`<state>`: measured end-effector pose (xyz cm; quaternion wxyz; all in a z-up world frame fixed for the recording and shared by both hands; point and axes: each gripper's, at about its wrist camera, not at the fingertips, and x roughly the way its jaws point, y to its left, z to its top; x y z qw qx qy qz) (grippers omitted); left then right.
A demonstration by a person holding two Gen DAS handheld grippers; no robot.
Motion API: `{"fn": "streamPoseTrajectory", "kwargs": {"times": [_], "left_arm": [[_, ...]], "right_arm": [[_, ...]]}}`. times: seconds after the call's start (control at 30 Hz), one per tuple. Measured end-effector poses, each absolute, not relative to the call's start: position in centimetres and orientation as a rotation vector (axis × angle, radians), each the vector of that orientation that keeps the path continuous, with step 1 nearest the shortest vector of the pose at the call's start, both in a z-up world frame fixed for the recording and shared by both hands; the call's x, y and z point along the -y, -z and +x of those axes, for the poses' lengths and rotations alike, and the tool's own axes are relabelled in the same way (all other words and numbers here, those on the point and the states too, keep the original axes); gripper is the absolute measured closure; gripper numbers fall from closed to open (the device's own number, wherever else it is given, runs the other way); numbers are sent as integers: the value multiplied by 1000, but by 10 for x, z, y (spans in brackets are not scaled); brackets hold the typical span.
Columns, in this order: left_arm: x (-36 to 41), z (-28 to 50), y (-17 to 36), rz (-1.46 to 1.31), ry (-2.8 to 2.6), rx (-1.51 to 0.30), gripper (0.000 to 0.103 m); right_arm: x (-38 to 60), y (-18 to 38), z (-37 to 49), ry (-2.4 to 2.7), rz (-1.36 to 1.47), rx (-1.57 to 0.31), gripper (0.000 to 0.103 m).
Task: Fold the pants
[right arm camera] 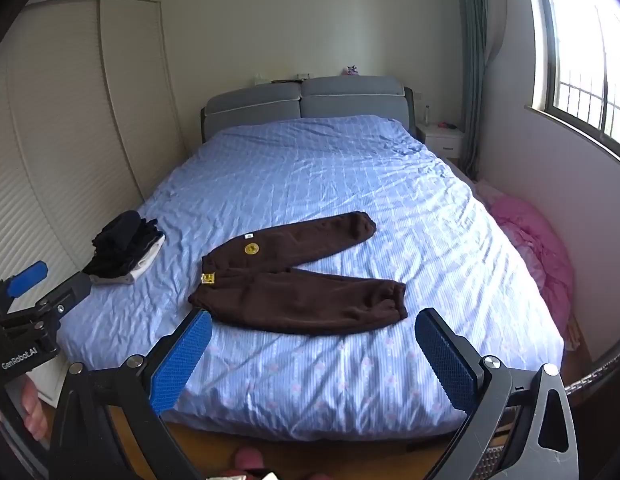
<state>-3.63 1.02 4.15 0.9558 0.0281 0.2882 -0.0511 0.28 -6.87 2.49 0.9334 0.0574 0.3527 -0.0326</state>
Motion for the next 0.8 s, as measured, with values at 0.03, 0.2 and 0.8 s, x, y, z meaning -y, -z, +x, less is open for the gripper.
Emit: {"fn": "streamPoseTrajectory", "kwargs": {"times": [0.03, 0.2, 0.8], "left_arm": [[-10, -38, -43, 57, 107, -578, 0], [-9, -42, -46, 66, 110, -559, 0], [-18, -46, -49, 42, 106, -550, 0]], "right_arm": [[68, -25, 1, 66, 118, -719, 0], [63, -29, -7, 65, 120, -712, 0], [69, -35, -7, 60, 122, -709, 0]]}}
